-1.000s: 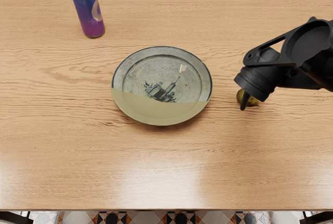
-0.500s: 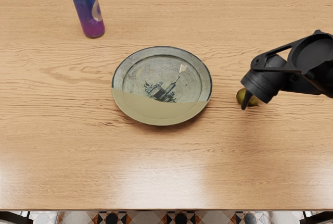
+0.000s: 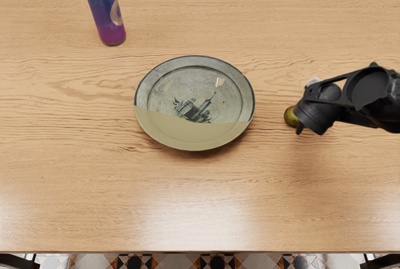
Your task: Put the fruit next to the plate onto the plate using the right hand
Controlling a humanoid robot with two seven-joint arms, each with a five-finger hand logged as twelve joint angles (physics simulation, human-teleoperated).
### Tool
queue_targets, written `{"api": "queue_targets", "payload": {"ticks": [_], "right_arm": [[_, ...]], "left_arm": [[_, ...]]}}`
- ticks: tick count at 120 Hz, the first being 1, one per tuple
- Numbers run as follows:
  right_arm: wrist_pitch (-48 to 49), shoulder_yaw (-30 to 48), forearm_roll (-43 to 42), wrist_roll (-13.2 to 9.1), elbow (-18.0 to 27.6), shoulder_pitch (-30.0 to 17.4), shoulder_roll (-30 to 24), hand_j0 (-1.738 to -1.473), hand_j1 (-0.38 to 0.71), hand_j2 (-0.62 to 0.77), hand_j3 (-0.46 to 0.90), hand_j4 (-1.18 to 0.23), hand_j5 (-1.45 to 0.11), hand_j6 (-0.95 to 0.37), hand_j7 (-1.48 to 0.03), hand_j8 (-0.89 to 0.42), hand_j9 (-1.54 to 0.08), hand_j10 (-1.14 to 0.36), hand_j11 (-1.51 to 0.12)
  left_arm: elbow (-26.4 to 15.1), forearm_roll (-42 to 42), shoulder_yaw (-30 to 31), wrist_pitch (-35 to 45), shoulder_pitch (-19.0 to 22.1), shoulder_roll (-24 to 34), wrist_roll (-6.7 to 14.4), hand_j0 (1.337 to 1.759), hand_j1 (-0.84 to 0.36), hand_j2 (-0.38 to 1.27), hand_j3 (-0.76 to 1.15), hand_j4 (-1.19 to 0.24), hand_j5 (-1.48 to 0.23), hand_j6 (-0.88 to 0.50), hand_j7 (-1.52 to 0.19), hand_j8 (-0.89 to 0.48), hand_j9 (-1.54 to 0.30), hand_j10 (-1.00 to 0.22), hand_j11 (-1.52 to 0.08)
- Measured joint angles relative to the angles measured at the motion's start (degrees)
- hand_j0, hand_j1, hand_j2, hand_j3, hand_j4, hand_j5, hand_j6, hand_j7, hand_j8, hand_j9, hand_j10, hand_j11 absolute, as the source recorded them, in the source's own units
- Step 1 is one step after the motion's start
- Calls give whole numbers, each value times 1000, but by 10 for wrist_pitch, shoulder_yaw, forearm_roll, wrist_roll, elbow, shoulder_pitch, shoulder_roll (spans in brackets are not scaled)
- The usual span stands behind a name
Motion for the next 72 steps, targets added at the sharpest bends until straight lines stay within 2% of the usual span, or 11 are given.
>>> {"api": "queue_targets", "payload": {"ticks": [29,72], "right_arm": [[0,0,-20,0,-10,-14,28,-1658,-162,-30,0,-157,-203,-158,-203,-157,-203,-157,-203],[0,-1,-29,0,-10,-15,33,-1658,-66,-46,0,-237,-308,-238,-307,-238,-308,-237,-308]], "left_arm": [[0,0,0,0,0,0,0,1658,348,0,0,-1,-1,-1,-1,-1,-1,-1,-1],[0,0,0,0,0,0,0,1658,348,0,0,-1,-1,-1,-1,-1,-1,-1,-1]]}}
